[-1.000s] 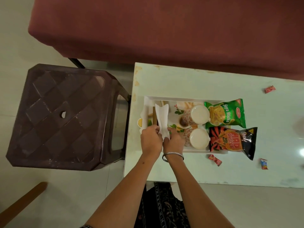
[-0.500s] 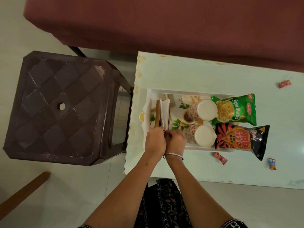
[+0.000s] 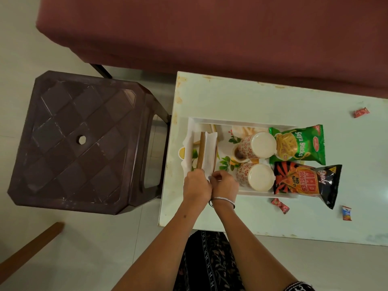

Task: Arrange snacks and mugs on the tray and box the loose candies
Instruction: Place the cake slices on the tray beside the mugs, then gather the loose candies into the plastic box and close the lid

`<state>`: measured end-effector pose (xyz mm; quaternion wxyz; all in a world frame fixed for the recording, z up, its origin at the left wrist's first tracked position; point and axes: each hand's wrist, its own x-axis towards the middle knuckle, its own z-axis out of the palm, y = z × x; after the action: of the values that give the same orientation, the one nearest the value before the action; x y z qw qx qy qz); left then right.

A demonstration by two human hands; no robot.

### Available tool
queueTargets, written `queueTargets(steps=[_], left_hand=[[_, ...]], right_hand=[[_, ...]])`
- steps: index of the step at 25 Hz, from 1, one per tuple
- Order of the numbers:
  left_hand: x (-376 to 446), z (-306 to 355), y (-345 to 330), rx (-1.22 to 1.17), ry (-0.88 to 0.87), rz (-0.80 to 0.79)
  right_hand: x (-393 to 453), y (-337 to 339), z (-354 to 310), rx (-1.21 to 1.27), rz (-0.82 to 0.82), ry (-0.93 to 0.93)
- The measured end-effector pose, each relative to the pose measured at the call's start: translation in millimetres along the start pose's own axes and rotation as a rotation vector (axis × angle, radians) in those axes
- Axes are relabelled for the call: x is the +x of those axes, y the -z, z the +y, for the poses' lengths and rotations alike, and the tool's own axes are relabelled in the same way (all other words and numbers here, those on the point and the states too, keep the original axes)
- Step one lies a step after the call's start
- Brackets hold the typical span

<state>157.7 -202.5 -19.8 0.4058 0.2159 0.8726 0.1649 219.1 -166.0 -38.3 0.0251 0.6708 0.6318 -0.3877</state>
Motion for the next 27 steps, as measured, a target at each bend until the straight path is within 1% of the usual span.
queueTargets(steps=[2,4,6,9,17,21,23,25,27], left_hand=[[-1,-2,1,0.03,0.034,-0.004],[-3,-4,1,0.035,0.036,0.002],[-6,-6,1,0.033,0.03,0.006],[-12,-11,-1,0.044,0.046,-0.022],[-39,-19,-1,0.082,0.098,-0.098],[-60,-21,-17,0.07,0.128,-0.168],[-70,-28,-26,0.038,0.151,-0.203],[-82,-39,-34,-0.005,0.202,-0.178],[-96,-47,-41,-0.047,0.256,-0.085]], right_hand=[[-3,0,0,0.005,0.015,0.007],[-7,1,1,0.002,0.043,0.046],[-10,1,3,-0.029,0.032,0.084],[-14,3,8,-0.077,-0.009,0.056],[-35,35,31,-0.099,0.007,0.031],[-34,62,65,-0.044,-0.022,0.009],[-29,82,93,0.021,-0.074,-0.061],[-23,102,128,0.034,-0.161,-0.14],[-17,128,173,-0.031,-0.197,-0.222]])
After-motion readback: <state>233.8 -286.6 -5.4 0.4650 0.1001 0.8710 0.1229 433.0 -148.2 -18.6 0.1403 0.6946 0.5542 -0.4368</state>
